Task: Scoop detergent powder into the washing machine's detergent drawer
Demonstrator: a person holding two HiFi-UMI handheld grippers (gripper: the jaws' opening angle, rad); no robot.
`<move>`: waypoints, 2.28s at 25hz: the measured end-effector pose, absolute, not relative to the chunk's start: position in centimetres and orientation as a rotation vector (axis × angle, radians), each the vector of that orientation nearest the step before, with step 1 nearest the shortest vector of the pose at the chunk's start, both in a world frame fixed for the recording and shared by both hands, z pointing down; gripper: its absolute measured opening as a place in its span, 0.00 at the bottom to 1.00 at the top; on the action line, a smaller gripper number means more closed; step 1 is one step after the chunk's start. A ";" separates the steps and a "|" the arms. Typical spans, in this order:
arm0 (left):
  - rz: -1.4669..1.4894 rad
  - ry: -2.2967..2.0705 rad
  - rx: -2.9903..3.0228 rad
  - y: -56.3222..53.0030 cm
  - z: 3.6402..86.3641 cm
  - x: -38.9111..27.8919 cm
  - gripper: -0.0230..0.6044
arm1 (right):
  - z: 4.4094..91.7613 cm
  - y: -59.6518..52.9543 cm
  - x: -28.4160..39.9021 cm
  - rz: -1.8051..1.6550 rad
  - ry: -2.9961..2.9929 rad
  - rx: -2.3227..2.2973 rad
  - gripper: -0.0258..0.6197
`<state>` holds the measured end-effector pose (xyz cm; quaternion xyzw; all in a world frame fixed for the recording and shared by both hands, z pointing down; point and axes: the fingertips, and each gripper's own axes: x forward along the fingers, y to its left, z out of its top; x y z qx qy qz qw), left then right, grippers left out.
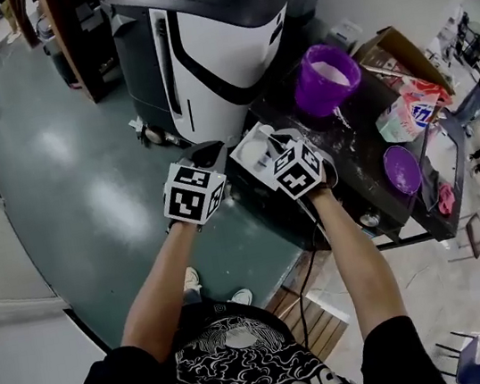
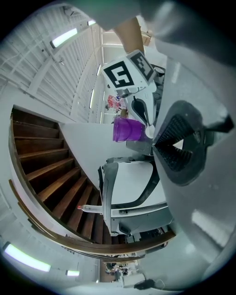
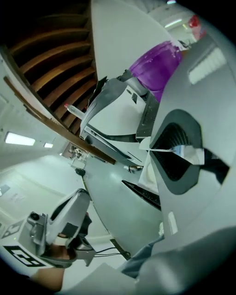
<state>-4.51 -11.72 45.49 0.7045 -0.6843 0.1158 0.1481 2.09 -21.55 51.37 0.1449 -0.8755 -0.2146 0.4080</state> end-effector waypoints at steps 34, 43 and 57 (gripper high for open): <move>0.402 -1.578 2.480 -18.4 39.1 6.1 0.04 | 37.4 -20.7 19.8 0.166 -2.539 1.302 0.09; 0.391 -1.575 2.500 -18.4 38.3 6.1 0.04 | 36.5 -19.8 21.0 0.247 -2.584 1.384 0.09; 0.346 -1.612 2.473 -18.5 37.7 4.3 0.04 | 36.6 -19.4 21.1 0.245 -2.569 1.415 0.09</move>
